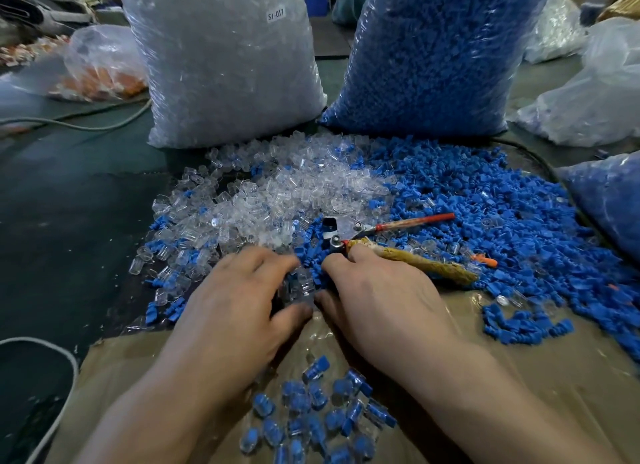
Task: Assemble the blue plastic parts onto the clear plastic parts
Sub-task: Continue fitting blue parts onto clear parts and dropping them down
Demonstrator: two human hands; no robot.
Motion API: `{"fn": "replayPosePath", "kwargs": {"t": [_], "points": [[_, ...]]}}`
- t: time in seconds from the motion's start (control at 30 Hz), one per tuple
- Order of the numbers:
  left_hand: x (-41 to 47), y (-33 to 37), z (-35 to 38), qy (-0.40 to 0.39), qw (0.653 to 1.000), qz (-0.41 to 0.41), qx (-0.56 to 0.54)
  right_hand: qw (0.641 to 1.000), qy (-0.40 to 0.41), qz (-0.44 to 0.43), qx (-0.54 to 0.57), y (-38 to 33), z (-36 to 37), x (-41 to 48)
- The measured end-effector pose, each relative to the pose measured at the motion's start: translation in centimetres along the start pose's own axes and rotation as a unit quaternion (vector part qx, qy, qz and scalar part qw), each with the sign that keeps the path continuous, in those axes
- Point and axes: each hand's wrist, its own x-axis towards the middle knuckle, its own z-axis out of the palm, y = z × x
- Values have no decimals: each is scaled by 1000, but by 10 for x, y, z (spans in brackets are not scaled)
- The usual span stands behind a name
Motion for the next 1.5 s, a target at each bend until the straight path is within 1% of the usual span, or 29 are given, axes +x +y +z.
{"fn": "replayPosePath", "kwargs": {"t": [0.1, 0.2, 0.4, 0.57, 0.6, 0.63, 0.7, 0.8, 0.87, 0.9, 0.93, 1.0, 1.03, 1.07, 1.13, 1.17, 1.23, 1.33, 1.43, 1.5], "points": [[-1, -2, 1, -5, 998, 26, -49, 1000, 1, 0, 18, 4, -1, -1], [-4, -4, 3, 20, 995, 31, -98, 999, 7, 0, 42, 7, 0, -2], [-3, -2, 6, 71, 986, 19, -148, 993, 34, -3, 116, 10, -4, -4], [-3, 0, 12, 136, 971, -14, -195, 977, 66, 27, 200, 16, -3, -3], [-4, -1, 14, 149, 961, -27, -230, 972, 71, 37, 220, 17, -2, -3], [-4, -1, 16, 155, 944, -46, -288, 966, 72, 50, 242, 18, -2, -3], [-5, -2, 18, 146, 902, -89, -396, 955, 63, 75, 281, 18, -2, -4], [-4, 0, 17, 131, 847, -128, -499, 937, 56, 103, 330, 17, -5, -5], [-2, -1, 14, 120, 802, -147, -566, 912, 49, 127, 388, 16, -10, -5], [-2, -1, 11, 112, 781, -151, -595, 888, 39, 144, 435, 15, -13, -5], [-2, -1, 9, 106, 761, -150, -623, 851, 25, 163, 499, 14, -16, -5], [-1, -1, 5, 91, 723, -142, -670, 747, -6, 192, 637, 11, -21, -7], [-1, -2, 4, 82, 712, -138, -684, 698, -16, 196, 688, 11, -23, -7], [0, -3, 3, 75, 704, -133, -693, 658, -22, 196, 727, 11, -24, -7], [0, -6, 3, 66, 697, -125, -704, 596, -28, 195, 778, 12, -24, -4], [1, -8, 3, 65, 691, -122, -709, 577, -32, 196, 792, 12, -25, -4], [2, -9, 4, 66, 676, -118, -724, 558, -46, 201, 804, 13, -25, -2], [3, -7, 6, 67, 665, -132, -732, 551, -64, 200, 808, 12, -26, -3], [4, -6, 6, 65, 666, -147, -728, 571, -65, 195, 795, 12, -25, -5], [4, -6, 5, 61, 659, -152, -734, 585, -72, 189, 786, 13, -25, -6]]}}
